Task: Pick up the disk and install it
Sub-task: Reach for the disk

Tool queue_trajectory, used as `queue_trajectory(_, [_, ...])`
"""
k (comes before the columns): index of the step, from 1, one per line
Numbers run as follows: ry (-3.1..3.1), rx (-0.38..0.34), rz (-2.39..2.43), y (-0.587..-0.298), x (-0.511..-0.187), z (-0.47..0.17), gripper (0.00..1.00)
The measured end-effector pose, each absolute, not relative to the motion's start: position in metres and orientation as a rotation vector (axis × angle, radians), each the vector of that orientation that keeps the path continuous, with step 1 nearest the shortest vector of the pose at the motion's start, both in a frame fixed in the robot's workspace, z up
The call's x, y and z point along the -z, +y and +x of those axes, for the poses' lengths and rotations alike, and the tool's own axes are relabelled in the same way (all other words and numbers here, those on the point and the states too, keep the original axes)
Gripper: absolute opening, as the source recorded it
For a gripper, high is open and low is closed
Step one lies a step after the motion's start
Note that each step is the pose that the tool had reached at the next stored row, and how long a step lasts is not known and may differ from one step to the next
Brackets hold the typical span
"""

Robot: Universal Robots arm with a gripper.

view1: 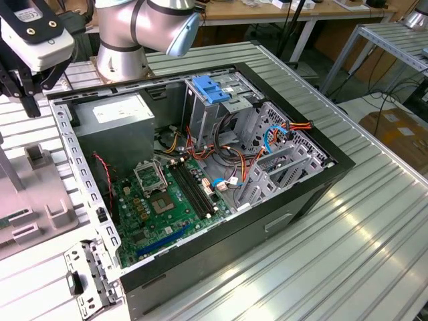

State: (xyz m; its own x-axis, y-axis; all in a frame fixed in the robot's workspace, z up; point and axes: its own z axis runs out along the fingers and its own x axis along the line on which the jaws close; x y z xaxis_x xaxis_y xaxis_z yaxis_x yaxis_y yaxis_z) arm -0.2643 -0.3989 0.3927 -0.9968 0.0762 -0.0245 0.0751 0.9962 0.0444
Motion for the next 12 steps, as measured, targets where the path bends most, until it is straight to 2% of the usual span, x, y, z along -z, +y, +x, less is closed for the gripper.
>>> queue_trajectory(12, [3.112, -0.068, 0.118, -0.3989, -0.3926, -0.2757, 0.11])
